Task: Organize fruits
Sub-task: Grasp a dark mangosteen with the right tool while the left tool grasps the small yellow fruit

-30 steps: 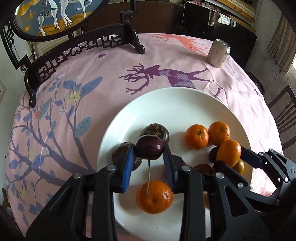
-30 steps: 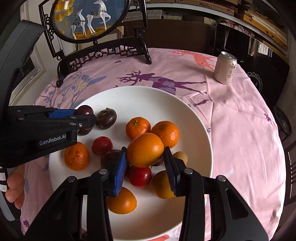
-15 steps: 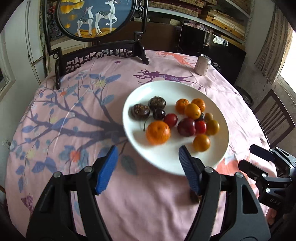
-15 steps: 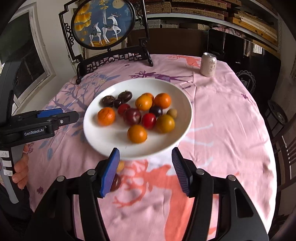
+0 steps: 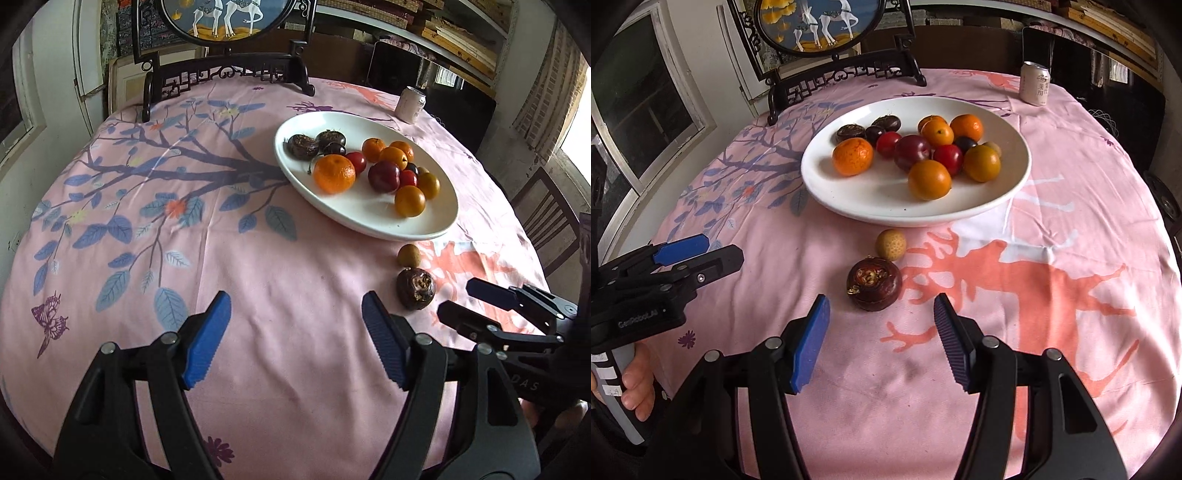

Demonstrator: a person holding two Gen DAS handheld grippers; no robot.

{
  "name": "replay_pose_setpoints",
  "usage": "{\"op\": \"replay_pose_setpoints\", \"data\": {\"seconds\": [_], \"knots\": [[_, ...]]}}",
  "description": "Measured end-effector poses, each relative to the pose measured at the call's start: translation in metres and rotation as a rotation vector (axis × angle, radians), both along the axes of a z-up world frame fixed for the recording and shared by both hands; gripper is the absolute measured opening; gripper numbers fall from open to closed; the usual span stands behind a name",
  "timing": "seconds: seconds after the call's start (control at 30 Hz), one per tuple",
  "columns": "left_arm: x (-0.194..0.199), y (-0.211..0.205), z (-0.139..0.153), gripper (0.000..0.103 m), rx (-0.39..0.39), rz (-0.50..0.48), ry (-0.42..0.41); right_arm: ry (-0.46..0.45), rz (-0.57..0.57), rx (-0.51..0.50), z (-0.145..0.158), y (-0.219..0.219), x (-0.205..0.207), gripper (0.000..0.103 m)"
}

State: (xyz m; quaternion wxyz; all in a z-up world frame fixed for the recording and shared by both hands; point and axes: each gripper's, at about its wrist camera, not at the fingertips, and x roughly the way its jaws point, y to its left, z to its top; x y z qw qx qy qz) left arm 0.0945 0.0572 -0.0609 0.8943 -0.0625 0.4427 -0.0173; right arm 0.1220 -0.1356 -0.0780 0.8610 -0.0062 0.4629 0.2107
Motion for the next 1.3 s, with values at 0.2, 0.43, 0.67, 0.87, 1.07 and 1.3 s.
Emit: {"op": "replay_pose_setpoints", "data": {"seconds": [0.2,0.43,0.67,0.87,1.07,1.3], "knots": [[-0.006,0.006,0.002,0.075,-0.009,0.013,-0.002,0.032,0.007,-0.013,-0.022,0.020,0.019,0.059],[-0.001,-0.012,0.004,0.075,-0.001,-0.019,0.007,-0.017,0.008,-0.092,-0.027,0.026,0.018,0.040],[0.019,-0.054,-0.012,0.075,-0.008,-0.077,0.070,-0.047,-0.118,0.003,0.000,-0.049,0.001,0.040],[0.045,-0.110,-0.027,0.071,0.063,-0.091,0.080,-0.056,-0.190,0.073,0.003,-0.108,-0.018,0.040],[0.071,-0.134,-0.044,0.050,0.108,-0.060,0.119,-0.035,-0.198,0.133,-0.006,-0.133,-0.021,0.040],[0.081,-0.143,-0.043,0.025,0.141,-0.047,0.102,-0.011,-0.177,0.169,-0.012,-0.137,-0.019,0.040]]}}
